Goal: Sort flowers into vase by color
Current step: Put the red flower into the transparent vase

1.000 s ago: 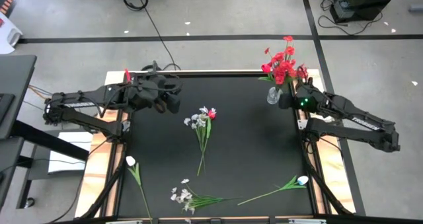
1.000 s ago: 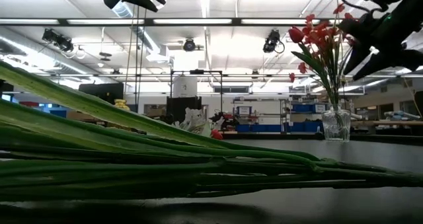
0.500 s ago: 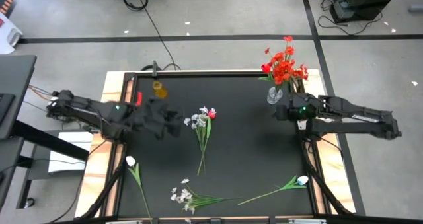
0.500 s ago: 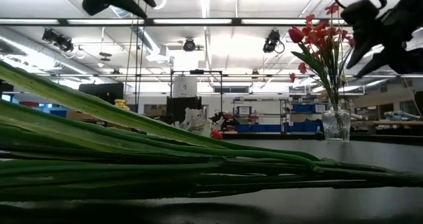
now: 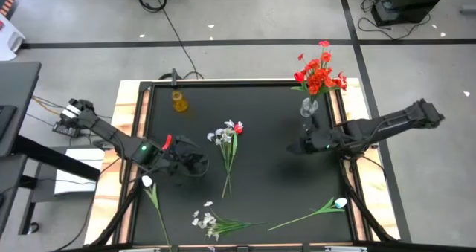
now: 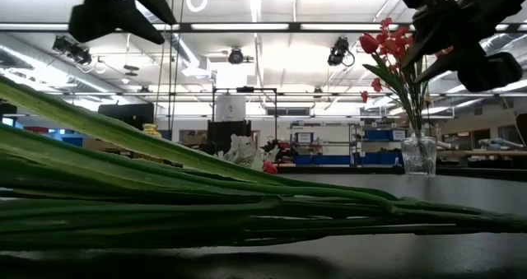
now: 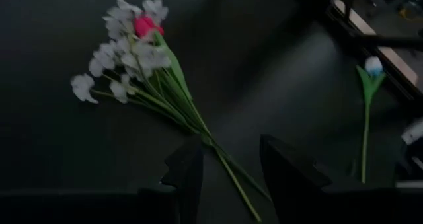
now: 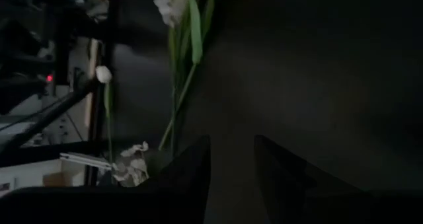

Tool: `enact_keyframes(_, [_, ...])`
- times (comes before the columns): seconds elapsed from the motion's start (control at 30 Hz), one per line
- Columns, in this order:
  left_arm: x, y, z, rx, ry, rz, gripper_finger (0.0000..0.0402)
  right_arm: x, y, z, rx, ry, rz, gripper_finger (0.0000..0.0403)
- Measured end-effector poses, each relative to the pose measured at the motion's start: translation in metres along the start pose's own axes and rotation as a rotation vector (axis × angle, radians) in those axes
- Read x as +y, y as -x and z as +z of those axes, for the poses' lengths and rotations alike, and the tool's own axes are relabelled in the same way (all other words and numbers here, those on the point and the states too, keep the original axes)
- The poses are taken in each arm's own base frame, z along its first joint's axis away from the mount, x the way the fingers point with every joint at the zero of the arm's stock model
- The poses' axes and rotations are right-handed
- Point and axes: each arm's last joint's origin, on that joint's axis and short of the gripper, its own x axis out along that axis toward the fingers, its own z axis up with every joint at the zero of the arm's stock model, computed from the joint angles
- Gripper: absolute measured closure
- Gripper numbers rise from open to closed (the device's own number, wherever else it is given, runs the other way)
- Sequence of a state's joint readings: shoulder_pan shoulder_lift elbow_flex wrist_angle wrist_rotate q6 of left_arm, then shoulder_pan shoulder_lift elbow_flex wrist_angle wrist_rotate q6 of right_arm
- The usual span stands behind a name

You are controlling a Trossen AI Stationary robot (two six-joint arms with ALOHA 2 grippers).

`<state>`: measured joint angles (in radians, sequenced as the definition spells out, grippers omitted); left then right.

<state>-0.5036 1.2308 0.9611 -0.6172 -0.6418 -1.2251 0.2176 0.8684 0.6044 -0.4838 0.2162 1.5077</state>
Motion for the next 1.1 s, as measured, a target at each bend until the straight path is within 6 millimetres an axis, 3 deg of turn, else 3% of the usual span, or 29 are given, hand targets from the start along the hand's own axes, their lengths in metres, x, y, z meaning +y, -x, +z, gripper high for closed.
enact_keyframes(0.33, [-0.002,0.010,-0.014,0.039,-0.060,-0.022,0.0246,-0.002,-0.034,-0.057,0.086,-0.062,-0.109,0.0277])
enact_keyframes(0.6, [-0.005,0.014,-0.022,0.049,-0.129,-0.040,0.0246,0.005,-0.074,-0.088,0.009,-0.149,0.006,0.0278])
enact_keyframes(0.8, [-0.011,0.008,-0.037,0.062,-0.225,-0.036,0.0247,0.013,-0.115,-0.096,-0.043,-0.210,0.150,0.0278])
enact_keyframes(0.93, [-0.013,0.000,-0.045,0.089,-0.225,-0.023,0.0247,0.022,-0.143,-0.091,-0.081,-0.195,0.089,0.0279])
enact_keyframes(1.1, [-0.014,-0.006,-0.051,0.125,-0.196,-0.008,0.0247,0.048,-0.172,-0.077,-0.110,-0.110,-0.034,0.0287])
